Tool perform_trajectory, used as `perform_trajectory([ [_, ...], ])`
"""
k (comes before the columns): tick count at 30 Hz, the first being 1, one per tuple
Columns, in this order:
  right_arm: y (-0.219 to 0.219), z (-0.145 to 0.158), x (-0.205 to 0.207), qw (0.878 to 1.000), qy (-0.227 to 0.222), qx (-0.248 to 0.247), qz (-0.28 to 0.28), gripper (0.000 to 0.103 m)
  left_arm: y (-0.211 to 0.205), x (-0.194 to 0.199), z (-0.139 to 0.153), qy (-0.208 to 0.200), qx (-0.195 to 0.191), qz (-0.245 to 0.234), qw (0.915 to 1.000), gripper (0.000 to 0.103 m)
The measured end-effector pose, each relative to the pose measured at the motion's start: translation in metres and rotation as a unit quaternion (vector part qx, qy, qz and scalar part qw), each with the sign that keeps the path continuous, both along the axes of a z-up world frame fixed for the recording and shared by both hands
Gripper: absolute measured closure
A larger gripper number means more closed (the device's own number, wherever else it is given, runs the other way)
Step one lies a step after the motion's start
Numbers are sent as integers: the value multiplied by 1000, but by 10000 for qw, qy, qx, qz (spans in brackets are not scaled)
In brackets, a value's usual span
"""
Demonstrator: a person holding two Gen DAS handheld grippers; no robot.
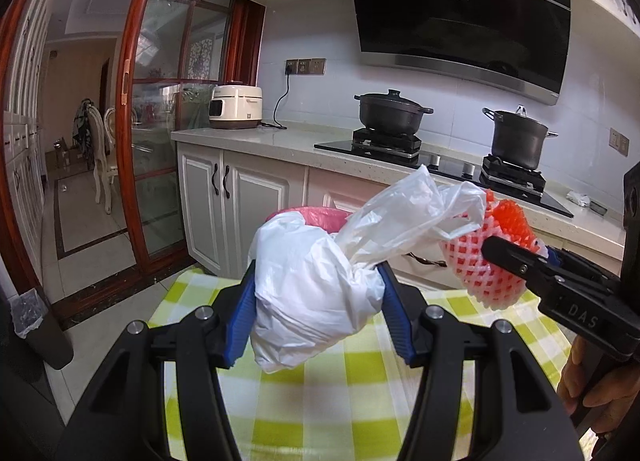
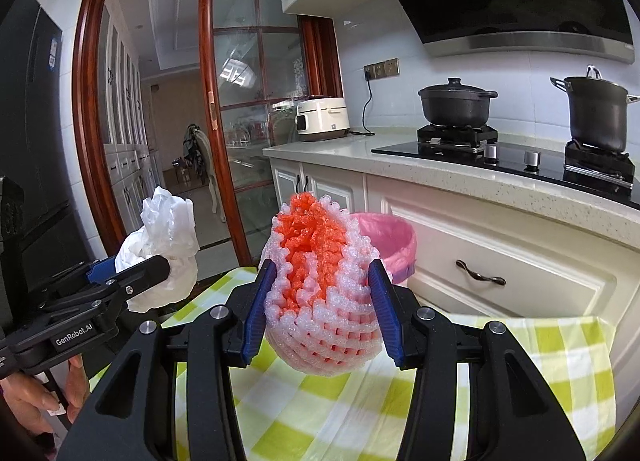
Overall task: Collect trash
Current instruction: 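Lift the plastic bag and red net and carry them over the pink bin, then open both grippers to drop the bag and net into the bin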
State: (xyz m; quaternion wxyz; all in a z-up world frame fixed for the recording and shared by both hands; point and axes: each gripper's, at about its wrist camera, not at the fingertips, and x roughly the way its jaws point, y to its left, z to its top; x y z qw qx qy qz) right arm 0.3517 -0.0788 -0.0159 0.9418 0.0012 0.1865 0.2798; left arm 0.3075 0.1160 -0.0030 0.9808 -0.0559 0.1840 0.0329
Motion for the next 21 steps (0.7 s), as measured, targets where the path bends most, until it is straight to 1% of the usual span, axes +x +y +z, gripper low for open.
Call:
perform_trajectory([
  [6,6,1,57,10000,55,6,14,56,12,67,7,-6,2,-21,10000,47],
  [11,13,-4,113,9998,160,108,66,56,25,138,12,11,-20,-120,9999,46],
  [16,31,-20,172,9994,289,107,131,56,32,204,11,39,96,-217,9997,44],
  [21,47,-45,224,9990,402,108,170,56,45,274,-5,178,16,-347,9992,41],
])
